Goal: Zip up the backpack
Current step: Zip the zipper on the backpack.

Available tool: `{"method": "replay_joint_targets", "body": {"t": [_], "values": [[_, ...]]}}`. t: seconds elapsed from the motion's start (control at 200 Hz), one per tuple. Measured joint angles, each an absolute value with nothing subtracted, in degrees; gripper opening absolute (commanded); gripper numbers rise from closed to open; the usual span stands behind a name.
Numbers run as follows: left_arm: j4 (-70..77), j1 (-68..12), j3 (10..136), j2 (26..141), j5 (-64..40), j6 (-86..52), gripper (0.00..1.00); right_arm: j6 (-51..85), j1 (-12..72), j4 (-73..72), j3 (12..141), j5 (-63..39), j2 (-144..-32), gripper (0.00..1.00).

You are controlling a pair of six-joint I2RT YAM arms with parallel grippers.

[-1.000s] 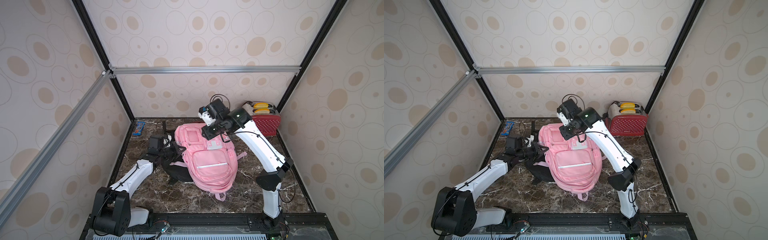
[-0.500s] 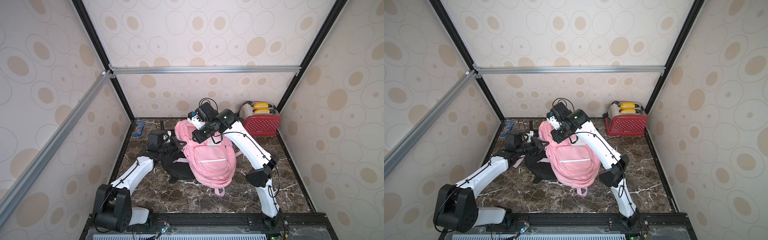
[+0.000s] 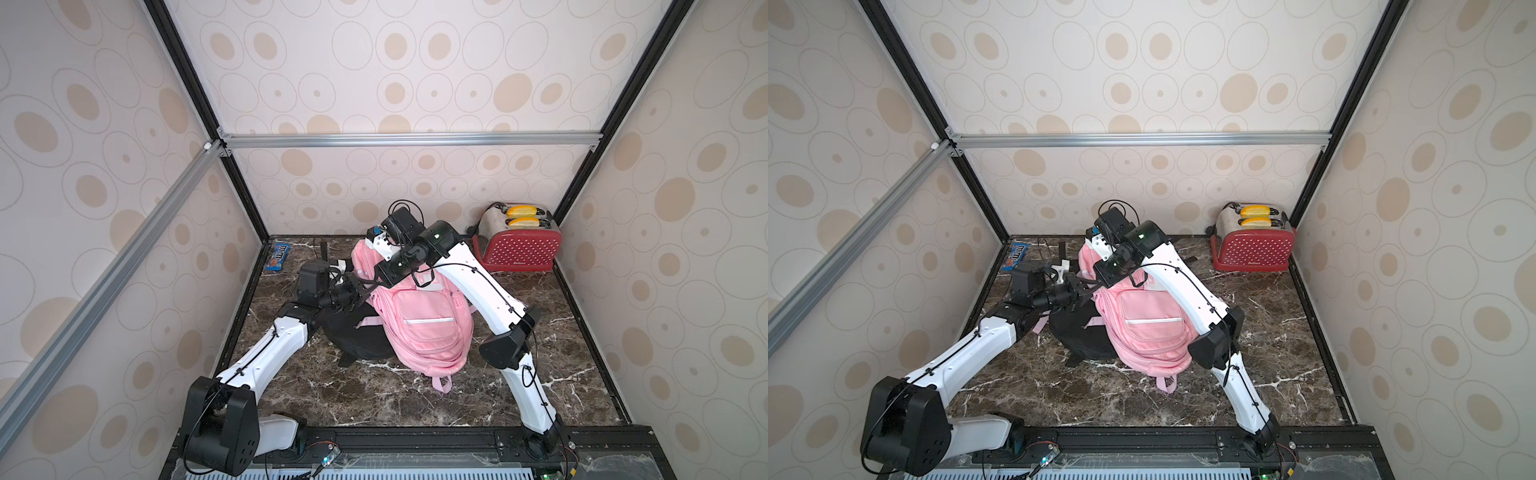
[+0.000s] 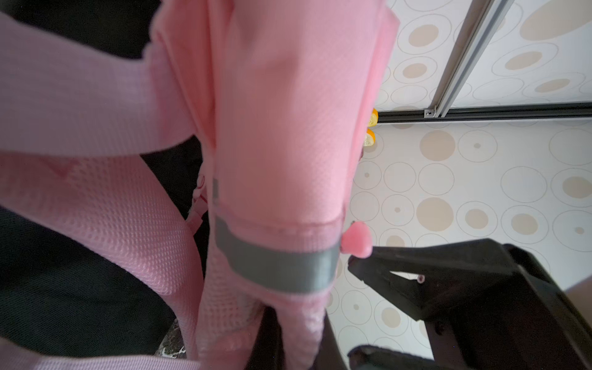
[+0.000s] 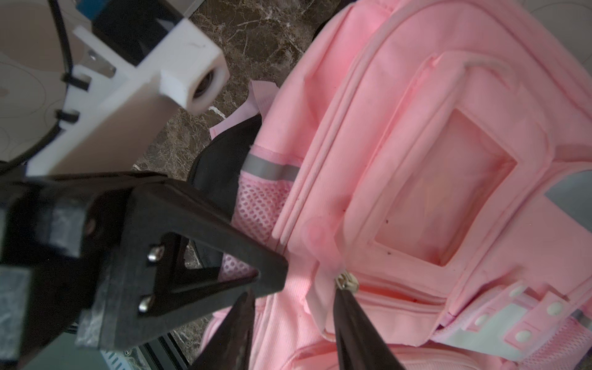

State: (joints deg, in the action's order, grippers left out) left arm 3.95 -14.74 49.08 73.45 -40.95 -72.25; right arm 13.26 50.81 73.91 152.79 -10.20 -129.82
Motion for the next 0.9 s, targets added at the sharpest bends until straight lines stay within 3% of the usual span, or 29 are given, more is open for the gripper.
{"method": "replay_joint_targets", "body": {"t": [0.901], "values": [[3.7,-15.8,47.6,72.2,-40.5,-73.0,0.0,13.1,50.4,73.5,159.0,-9.3,-136.1,0.43]]}}
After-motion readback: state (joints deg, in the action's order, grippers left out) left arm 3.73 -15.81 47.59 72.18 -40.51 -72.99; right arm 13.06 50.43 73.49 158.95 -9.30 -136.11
